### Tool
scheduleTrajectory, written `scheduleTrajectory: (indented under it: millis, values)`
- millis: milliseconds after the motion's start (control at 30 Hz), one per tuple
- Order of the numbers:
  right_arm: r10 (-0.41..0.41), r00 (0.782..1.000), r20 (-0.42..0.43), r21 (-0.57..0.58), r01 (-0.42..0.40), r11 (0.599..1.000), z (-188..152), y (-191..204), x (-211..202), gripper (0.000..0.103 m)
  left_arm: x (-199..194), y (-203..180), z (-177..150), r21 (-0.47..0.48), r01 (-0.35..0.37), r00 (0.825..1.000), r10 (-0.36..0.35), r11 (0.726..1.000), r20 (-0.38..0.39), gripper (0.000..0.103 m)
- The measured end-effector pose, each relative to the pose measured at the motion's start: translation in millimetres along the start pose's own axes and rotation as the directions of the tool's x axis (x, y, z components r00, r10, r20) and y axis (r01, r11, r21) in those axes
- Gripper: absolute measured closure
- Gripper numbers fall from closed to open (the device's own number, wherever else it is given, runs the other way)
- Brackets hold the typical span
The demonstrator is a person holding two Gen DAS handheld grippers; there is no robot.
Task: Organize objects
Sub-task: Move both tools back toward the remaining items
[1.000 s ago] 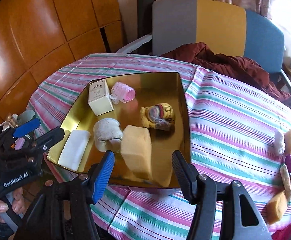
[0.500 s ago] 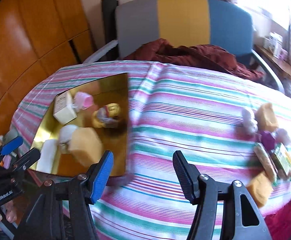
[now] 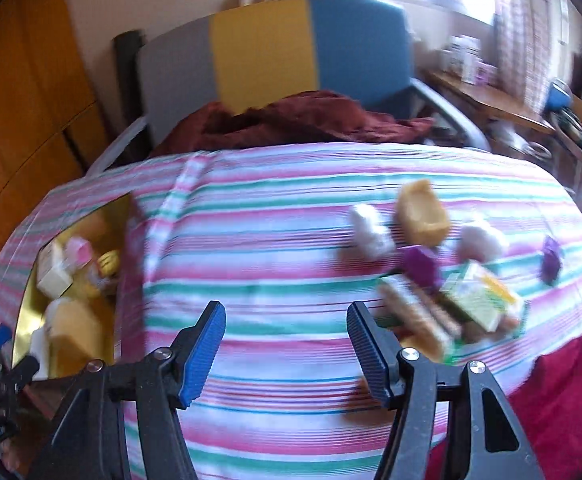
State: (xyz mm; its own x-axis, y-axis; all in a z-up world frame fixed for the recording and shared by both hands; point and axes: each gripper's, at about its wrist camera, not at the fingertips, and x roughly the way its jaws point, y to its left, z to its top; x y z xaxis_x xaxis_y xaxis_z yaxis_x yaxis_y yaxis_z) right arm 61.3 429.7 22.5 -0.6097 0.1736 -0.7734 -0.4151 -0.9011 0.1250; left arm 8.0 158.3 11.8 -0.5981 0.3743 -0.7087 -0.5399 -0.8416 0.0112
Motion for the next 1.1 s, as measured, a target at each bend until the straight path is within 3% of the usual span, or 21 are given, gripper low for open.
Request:
scheduleTrajectory:
  millis: [200,400,667,867,1100]
  values:
    - [-0.113,0.992,0.052,0.191,0.102,0.976,16,-78,-16,0.038,11,-34,6,0.073,0.066,0.998,-0.064,0.995,-0.02,0.016]
    - [-0.206,0.977,0.052,0.414,0.167,0.895,7,-155,-17,0.038,29,-74,15,0.156,0.135,0.99,-0.129,0.978,-0.05,0.016]
    - [-0.143,0.989,0.039,0.615,0.089,0.783,-17,-204,-10,0.037,58,-145,27,0.276,0.263,0.964,-0.242,0.924,-0.11,0.016]
    - [-0.095,0.995,0.042,0.633,0.047,0.773,-18,-203,-5,0.037,73,-201,36,0.36,0.369,0.929,-0.337,0.857,-0.151,0.016]
    - [-0.046,0.998,0.035,0.624,0.014,0.781,-17,-202,2,0.037,94,-257,39,0.431,0.445,0.895,-0.387,0.785,-0.22,0.016]
